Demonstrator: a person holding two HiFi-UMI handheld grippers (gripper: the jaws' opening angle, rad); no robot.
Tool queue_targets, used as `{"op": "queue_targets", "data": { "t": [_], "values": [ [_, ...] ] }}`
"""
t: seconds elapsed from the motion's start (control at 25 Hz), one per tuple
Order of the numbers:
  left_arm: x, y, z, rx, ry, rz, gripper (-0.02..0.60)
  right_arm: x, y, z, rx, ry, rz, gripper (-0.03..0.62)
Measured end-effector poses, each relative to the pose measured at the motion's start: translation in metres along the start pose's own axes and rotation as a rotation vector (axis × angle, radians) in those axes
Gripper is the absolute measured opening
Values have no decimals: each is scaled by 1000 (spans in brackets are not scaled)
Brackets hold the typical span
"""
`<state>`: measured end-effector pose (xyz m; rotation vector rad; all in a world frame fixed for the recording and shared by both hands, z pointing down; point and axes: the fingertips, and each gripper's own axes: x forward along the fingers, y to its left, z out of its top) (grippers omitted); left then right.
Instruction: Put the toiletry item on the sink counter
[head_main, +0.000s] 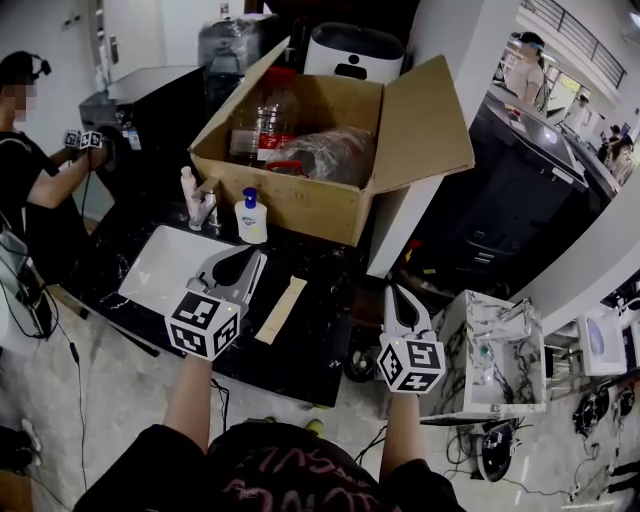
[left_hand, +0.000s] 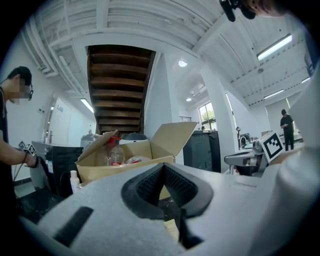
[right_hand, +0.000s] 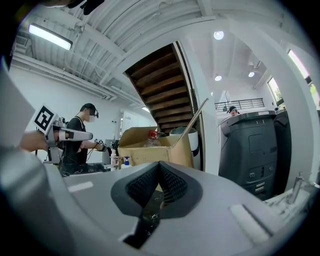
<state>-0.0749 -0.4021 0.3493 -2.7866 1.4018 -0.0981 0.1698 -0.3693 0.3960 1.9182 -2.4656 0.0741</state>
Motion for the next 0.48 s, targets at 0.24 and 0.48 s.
{"op": "queue_targets", "data": {
  "t": [0.24,0.48],
  "values": [
    [-2,-1,4,2,-9,-4,-4,0,1,3,-3,-3,-2,12],
    [0,-2,2,8,-7,-6,-2,0,0,4,-6,-7,-2,12]
  ]
}}
